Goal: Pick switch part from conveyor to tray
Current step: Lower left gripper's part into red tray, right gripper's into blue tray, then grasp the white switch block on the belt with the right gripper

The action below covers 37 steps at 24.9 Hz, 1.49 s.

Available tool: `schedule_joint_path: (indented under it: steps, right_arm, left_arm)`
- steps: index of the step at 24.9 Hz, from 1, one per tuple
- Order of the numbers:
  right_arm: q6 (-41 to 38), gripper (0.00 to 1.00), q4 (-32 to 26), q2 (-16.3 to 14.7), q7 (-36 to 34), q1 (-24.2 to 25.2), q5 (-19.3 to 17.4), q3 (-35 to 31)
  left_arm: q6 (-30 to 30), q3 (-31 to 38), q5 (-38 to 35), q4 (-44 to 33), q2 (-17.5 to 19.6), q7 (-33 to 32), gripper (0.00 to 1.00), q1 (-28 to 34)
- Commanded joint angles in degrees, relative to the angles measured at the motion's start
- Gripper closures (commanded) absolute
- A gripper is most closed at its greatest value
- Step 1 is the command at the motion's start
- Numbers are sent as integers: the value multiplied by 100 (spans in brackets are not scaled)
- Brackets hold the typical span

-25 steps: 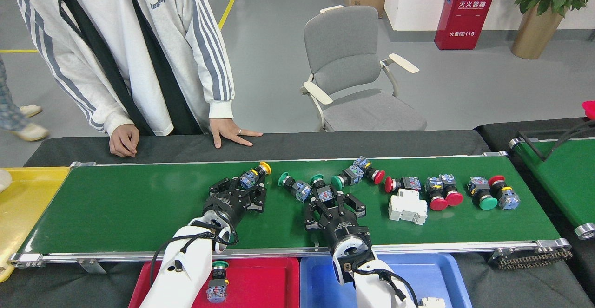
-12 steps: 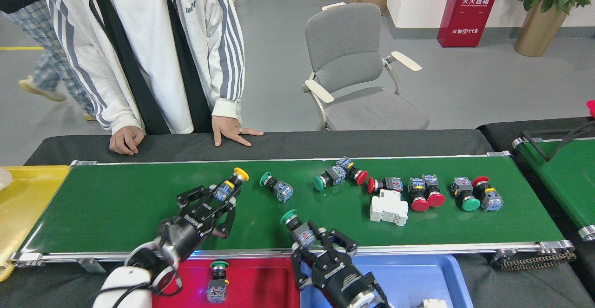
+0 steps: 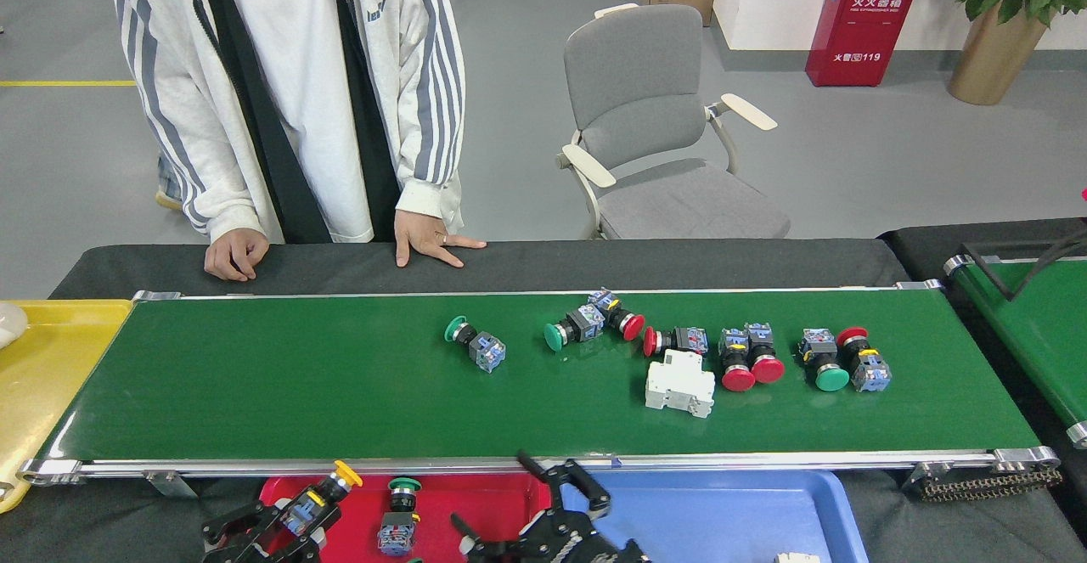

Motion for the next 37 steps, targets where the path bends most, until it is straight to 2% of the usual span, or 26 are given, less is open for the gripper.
schedule_joint_path:
  steps: [1,3,5,7,10,13,14,16,18,21,25,28,32,36,37]
  right_arm:
    - [793,1,-151,92,-630,179,-17,-294]
    - [1355,1,-107,101,-1122,399,-52,-646]
    - [1531,1,-46,109,-1175,461,-167,-927]
    - [1557,1,42,101,-1166,443,-263,-953]
    - [1540,1,306,57,-1148,162,-246,-892]
    - [1460,1,543,-31,-806,-392,-219,-672]
    - [1337,1,622,-163,-542,-612,-228,-549]
    - [793,1,789,-427,-103,-954,-255,-329]
    - [213,1,904,-427,73,-1121,-255,-259]
    - [-95,1,991,-400,398,-1218,-255,-241]
    - [-236,1,1343,-286,618,-1561,-263,-57]
    - [-262,2,1783,-93,636,-1930,-255,-30]
    - [-271,2,2433,127,697,-2519,-263,31]
    - [-280,3,3505,514,680,-3248,-281,224]
    - [-280,8,3847,672,680,-3406,-281,259]
  left_arm:
    - [-26,254,31,-125,-154,41,0,13]
    - [-26,719,31,-134,-436,41,0,66]
    - [9,1123,49,-169,-796,58,0,74]
    - [-17,1220,154,-353,-875,94,0,215]
    - [185,1300,233,-415,-963,94,0,215]
    - [1486,1273,233,-389,-963,85,0,83]
    - [1881,1229,216,-406,-972,94,0,83]
    - [2057,1124,225,-432,-972,85,0,83]
    - [2084,1089,216,-432,-972,85,0,66]
    - [2057,878,198,-432,-901,50,0,48]
    - [2101,315,154,-353,-893,-64,0,-400]
    - [2171,201,49,-239,-901,-618,0,-866]
    - [2224,-10,-373,200,-928,-759,0,-1420]
    - [2242,-247,-777,895,-1033,-943,0,-2140]
    - [2294,-291,-786,1175,-1077,-1022,0,-2360]
